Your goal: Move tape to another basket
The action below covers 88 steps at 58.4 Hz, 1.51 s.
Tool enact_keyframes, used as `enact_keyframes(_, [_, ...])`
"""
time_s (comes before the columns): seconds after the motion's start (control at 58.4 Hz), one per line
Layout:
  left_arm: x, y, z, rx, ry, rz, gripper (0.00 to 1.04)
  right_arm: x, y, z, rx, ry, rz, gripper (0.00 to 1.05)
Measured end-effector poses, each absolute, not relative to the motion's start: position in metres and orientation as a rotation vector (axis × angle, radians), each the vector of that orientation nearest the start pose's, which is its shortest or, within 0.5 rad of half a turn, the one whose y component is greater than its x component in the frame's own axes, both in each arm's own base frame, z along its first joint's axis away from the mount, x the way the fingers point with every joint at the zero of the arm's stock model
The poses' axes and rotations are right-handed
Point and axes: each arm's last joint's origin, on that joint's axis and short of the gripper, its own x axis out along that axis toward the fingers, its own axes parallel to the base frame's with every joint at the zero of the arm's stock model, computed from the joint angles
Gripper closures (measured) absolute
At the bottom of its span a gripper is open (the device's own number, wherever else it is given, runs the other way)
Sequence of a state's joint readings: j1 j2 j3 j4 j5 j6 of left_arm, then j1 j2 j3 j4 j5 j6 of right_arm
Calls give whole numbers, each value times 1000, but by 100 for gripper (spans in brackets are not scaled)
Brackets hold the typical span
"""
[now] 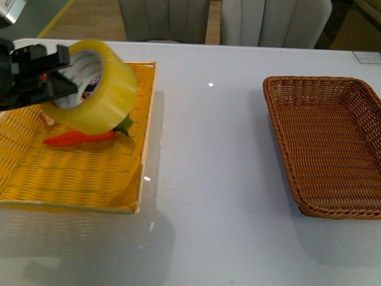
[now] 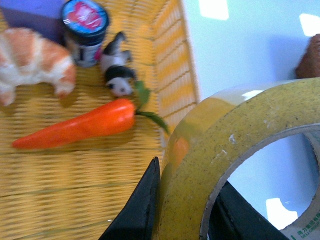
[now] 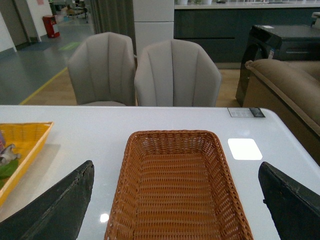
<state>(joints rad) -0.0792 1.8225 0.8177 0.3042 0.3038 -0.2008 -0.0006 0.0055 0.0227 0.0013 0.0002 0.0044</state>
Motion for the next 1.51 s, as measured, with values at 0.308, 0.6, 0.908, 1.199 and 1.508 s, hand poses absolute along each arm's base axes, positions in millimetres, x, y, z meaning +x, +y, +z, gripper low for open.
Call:
enact_keyframes(0.308, [334, -135, 161, -271, 714, -467, 89, 97, 0, 171, 4, -19, -1, 9])
enact_keyframes(0.6, [319, -191, 178, -275, 716, -580, 89, 97, 0, 171, 4, -19, -1, 9])
enact_keyframes(0.908, [303, -214, 178, -259, 737, -624, 89, 104, -3, 171, 317, 453, 88, 9])
enact_keyframes(1.199, [297, -219, 175, -241, 773, -630, 89, 155, 7, 196, 689, 456, 309, 9])
enact_keyframes(1.508, [295, -222, 175, -235, 786, -635, 89, 179, 36, 176, 676, 497, 513, 9])
